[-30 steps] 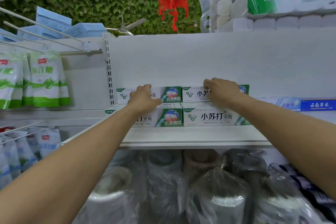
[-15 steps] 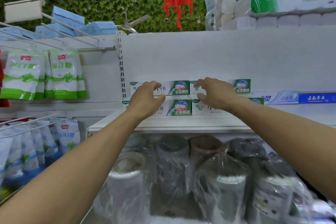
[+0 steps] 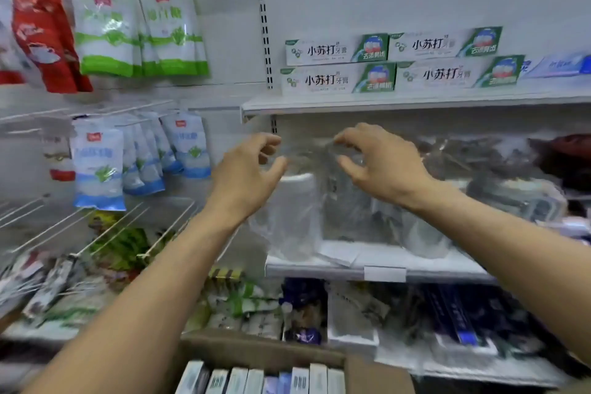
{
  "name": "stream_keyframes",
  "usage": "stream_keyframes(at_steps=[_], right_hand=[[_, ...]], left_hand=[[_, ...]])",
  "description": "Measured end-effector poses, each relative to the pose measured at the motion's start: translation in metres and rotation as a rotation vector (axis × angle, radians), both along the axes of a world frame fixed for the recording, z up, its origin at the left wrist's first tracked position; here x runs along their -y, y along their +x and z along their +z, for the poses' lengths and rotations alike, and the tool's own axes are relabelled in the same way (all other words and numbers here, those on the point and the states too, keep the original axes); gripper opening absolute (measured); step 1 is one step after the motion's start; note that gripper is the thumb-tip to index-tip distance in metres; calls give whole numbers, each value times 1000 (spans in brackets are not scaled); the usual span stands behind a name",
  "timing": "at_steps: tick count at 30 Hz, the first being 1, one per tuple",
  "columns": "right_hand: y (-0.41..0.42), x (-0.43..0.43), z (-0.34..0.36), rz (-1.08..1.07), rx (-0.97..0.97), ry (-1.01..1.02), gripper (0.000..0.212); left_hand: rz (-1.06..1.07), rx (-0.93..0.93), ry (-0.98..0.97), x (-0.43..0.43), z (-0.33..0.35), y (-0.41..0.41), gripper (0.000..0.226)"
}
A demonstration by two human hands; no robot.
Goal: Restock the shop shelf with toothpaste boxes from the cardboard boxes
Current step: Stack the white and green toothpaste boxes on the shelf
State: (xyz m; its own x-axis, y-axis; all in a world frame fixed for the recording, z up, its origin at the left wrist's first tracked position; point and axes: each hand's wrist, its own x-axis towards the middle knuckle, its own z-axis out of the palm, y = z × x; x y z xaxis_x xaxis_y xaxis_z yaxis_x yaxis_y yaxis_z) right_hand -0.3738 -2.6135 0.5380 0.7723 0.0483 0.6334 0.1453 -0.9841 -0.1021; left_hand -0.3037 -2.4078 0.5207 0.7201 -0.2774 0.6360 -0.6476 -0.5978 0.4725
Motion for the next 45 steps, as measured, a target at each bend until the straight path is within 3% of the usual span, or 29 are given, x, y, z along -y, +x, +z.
stream_keyframes(at_steps=[16, 21, 27, 32, 37, 40, 45], right_hand=[[-15, -147, -269, 68, -829, 250, 24], [-11, -148, -374, -85, -1097, 442, 28], [-19, -149, -461, -274, -1297, 481, 33], [-14, -161, -493, -427, -1174, 410, 29], [-17, -176, -516, -398, -1121, 101, 69], [-19, -182, -523, -400, -1075, 22, 65], [-12, -186, -524, -438, -1088, 151, 78]], left_hand=[[278, -881, 159, -176, -273, -37, 30], [330, -1105, 197, -190, -374, -38, 49], [430, -1112, 400, -210, -458, -25, 73], [513, -1126, 471, -223, -496, -8, 91], [522, -1050, 585, -225, -516, 1, 80], [539, -1009, 586, -221, -519, 3, 65], [566, -970, 361, -204, -510, -7, 55]])
